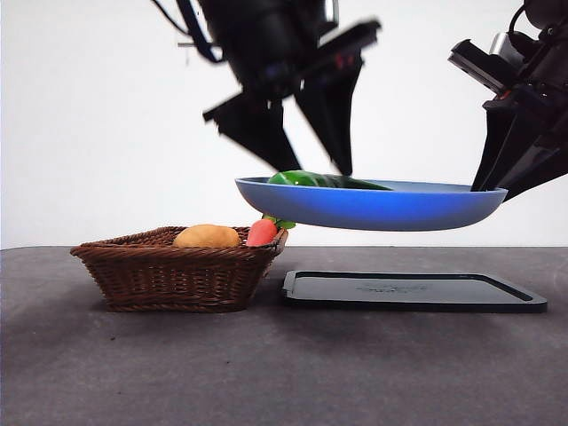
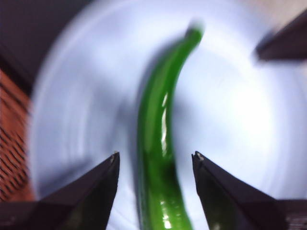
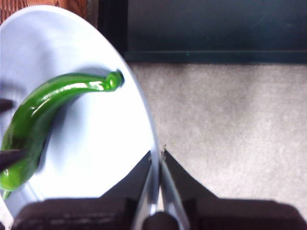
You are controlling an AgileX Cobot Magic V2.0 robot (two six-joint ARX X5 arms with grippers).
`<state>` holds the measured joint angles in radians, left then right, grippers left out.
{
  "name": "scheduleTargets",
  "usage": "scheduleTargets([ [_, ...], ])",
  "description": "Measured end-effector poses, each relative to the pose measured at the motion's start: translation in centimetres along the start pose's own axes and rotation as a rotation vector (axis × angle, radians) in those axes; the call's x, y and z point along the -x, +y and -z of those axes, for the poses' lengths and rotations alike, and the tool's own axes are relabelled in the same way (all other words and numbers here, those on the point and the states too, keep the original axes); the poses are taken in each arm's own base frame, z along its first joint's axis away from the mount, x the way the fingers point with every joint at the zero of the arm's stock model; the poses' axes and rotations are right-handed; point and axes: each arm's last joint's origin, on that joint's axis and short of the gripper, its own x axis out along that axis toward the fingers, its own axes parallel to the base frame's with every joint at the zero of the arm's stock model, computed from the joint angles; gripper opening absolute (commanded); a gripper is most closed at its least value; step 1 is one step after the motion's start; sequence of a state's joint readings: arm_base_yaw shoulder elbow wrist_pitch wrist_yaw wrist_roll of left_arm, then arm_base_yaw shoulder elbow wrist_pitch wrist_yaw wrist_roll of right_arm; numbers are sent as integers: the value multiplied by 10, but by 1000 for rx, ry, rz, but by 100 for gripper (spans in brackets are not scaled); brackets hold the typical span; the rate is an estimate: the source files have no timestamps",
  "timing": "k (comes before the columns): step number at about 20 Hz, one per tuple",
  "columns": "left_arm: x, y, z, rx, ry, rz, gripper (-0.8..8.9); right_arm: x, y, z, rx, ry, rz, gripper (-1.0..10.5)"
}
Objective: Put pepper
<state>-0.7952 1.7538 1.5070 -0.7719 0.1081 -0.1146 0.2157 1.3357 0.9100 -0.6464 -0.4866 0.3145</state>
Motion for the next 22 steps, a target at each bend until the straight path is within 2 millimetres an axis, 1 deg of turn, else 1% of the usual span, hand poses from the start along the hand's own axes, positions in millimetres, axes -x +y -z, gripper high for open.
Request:
scheduleTargets([
  [6,59,-8,-13,-41,-95,9,275,1,-1,-2,3,-24,18,3],
  [8,84,-11,-14,-62,-145,13,273,3,-5,-7,2,-67,24,3],
  [10,116,-14,-11,-80,-226,18,273,4,-15,-13,-25,-102,44,3],
  [13,168,-18,3,-106,-355,27,272,-9,-41,-25,-115,-85,87,3],
  [15,196,-20,14,-115,-425,32,272,-16,-55,-36,-154,-82,107,3],
  [17,217,-21,25,-120,-470,36,272,-23,-64,-52,-174,-87,115,3],
  [19,231,-21,36,-120,-490,32,272,-31,-72,-67,-186,-87,121,3],
  [22,241,-20,45,-116,-495,13,272,-40,-79,-86,-191,-87,124,3],
])
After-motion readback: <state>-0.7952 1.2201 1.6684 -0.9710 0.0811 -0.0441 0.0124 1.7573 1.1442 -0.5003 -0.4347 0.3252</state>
